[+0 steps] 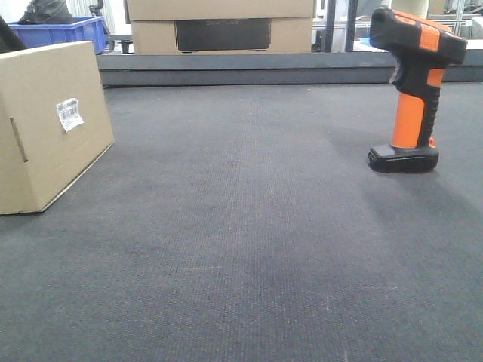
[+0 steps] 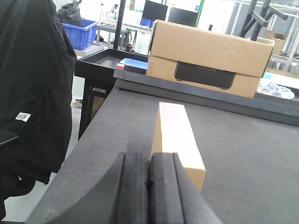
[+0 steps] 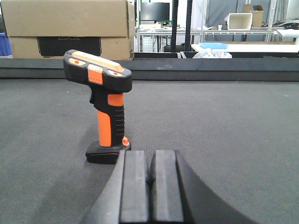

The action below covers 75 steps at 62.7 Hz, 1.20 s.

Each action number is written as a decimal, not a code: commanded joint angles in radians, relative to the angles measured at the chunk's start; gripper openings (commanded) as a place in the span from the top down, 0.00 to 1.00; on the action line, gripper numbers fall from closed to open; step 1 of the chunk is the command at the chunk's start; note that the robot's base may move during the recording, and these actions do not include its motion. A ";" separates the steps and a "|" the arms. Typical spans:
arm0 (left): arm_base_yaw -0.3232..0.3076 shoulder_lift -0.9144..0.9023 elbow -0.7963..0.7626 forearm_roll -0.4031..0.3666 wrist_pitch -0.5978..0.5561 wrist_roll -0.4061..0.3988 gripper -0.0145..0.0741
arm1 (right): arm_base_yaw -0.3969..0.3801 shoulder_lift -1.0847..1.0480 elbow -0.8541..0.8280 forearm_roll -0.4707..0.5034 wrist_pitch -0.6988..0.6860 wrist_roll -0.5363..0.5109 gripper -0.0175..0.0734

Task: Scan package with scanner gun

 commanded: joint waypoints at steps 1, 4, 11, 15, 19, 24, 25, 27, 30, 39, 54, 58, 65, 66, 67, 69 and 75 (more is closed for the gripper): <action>0.006 -0.004 0.001 -0.004 -0.013 -0.008 0.96 | -0.007 -0.003 0.002 0.002 -0.012 0.001 0.99; 0.006 -0.004 0.001 -0.004 -0.013 -0.008 0.96 | -0.007 -0.003 0.002 0.002 -0.012 0.001 0.99; 0.006 -0.004 0.001 -0.004 -0.013 -0.008 0.96 | -0.007 -0.003 0.002 0.002 -0.012 0.001 0.99; 0.008 -0.004 0.001 0.010 0.015 -0.008 0.96 | -0.007 -0.003 0.002 0.002 -0.012 0.001 0.99; 0.008 -0.004 0.001 0.010 0.019 -0.008 0.96 | -0.007 -0.003 0.002 0.002 -0.012 0.001 0.99; 0.006 -0.004 0.014 0.010 0.001 0.015 0.96 | -0.007 -0.003 0.002 0.002 -0.012 0.001 0.99; 0.005 -0.004 0.020 0.008 -0.015 0.032 0.96 | -0.007 -0.003 0.002 0.002 -0.012 0.001 0.99; 0.002 -0.007 0.039 -0.014 -0.058 0.100 0.96 | -0.007 -0.003 0.002 0.002 -0.012 0.001 0.99; 0.002 -0.012 0.079 -0.086 -0.132 0.254 0.96 | -0.007 -0.003 0.002 0.002 -0.012 0.001 0.99; 0.002 -0.050 0.198 -0.227 -0.202 0.361 0.96 | -0.007 -0.003 0.002 0.002 -0.012 0.001 0.99; 0.002 -0.200 0.322 -0.227 -0.190 0.361 0.96 | -0.007 -0.003 0.002 0.002 -0.012 0.001 0.99; 0.002 -0.210 0.354 -0.225 -0.192 0.339 0.96 | -0.007 -0.003 0.002 0.002 -0.012 0.001 0.99; -0.002 -0.210 0.355 -0.141 -0.191 0.229 0.96 | -0.007 -0.003 0.002 0.002 -0.012 0.001 0.99; -0.005 -0.210 0.355 -0.139 -0.191 0.229 0.96 | -0.007 -0.003 0.002 0.002 -0.012 0.001 0.99; -0.009 -0.210 0.355 -0.139 -0.191 0.229 0.96 | -0.007 -0.003 0.002 0.002 -0.012 0.001 0.99; -0.014 -0.210 0.355 -0.139 -0.191 0.229 0.96 | -0.007 -0.003 0.002 0.002 -0.012 0.001 0.99; -0.042 -0.210 0.355 -0.139 -0.191 0.231 0.96 | -0.007 -0.003 0.002 0.002 -0.012 0.001 0.99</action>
